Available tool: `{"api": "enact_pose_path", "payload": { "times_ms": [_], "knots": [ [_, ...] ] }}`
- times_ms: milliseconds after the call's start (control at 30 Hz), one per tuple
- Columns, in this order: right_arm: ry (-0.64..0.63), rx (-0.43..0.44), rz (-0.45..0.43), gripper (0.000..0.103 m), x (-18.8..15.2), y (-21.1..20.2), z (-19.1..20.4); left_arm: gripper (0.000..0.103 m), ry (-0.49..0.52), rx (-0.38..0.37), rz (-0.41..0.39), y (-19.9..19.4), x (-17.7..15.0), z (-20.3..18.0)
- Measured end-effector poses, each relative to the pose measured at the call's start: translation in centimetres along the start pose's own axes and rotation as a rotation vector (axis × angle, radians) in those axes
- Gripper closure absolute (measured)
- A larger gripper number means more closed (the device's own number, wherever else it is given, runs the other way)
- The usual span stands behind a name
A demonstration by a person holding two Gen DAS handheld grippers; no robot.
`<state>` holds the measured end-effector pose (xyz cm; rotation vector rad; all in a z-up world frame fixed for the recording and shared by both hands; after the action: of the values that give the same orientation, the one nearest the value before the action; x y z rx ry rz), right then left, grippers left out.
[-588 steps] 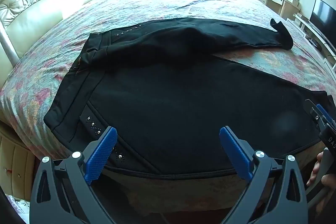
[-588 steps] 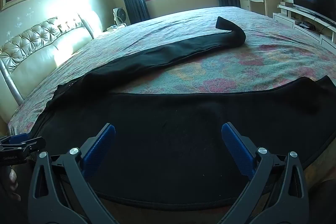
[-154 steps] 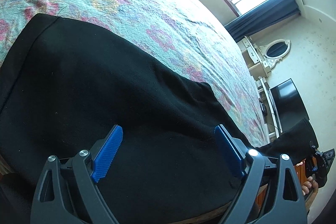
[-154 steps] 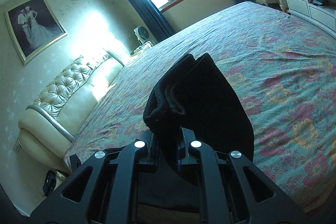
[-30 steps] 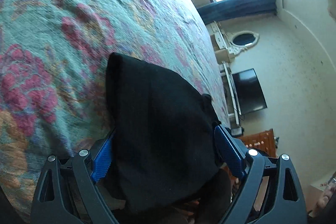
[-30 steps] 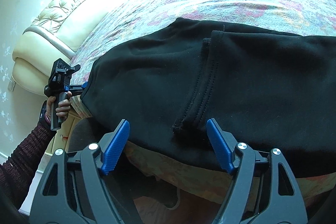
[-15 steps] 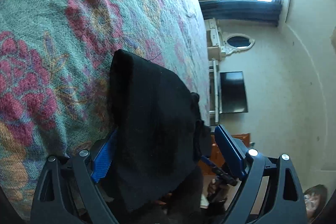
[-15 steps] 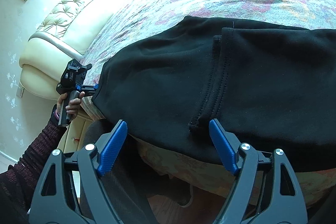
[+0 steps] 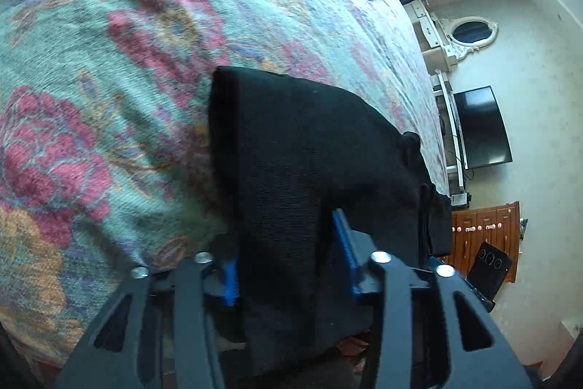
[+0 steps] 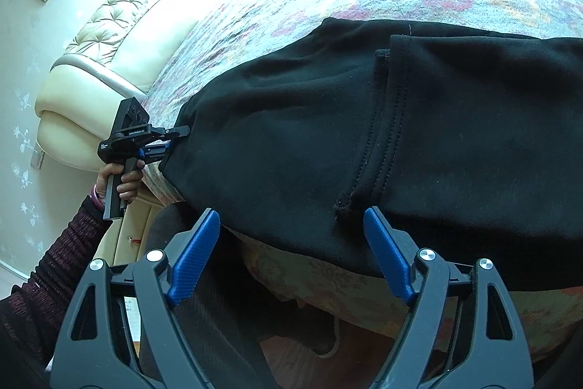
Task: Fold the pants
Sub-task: 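Lift the grasped trouser edge with the left tool to fold it, then carry the held trouser end over the trousers with the left tool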
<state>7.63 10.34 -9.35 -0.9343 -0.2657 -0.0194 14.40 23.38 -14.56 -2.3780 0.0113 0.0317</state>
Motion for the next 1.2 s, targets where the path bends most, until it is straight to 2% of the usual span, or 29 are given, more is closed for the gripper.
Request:
{"api": "enact_pose_path", "payload": {
  "times_ms": [100, 167, 300, 733, 1200],
  "knots": [
    [-0.004, 0.000, 0.002, 0.022, 0.1, 0.2, 0.1, 0.074, -0.014, -0.030, -0.009, -0.1, 0.2, -0.1],
    [-0.008, -0.004, 0.002, 0.022, 0.1, 0.1, 0.1, 0.083, 0.000, -0.033, -0.011, 0.2, 0.3, -1.1],
    [-0.005, -0.007, -0.016, 0.022, 0.4, -0.3, 0.1, 0.086, 0.031, -0.031, -0.040, -0.2, 0.3, -2.7],
    [-0.002, -0.007, -0.047, 0.022, 0.7, -1.3, -0.7, 0.086, 0.105, -0.290, -0.129, -1.9, -0.1, -10.8],
    [-0.004, -0.034, -0.091, 0.022, 0.4, -3.1, -1.3, 0.086, 0.194, -0.313, -0.104, -0.1, -0.2, -18.8]
  ]
}}
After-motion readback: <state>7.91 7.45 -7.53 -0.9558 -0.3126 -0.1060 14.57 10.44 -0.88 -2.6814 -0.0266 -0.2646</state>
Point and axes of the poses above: each gripper's, at about its wrist camera, not at the fingertips, and y roughly the way its jaws point, z to its left, x to its top, the point moved 10 cm from there along y, roughly the way its jaws point, and after that the axes turned 15 degrees about z, right-handed, at the moved point
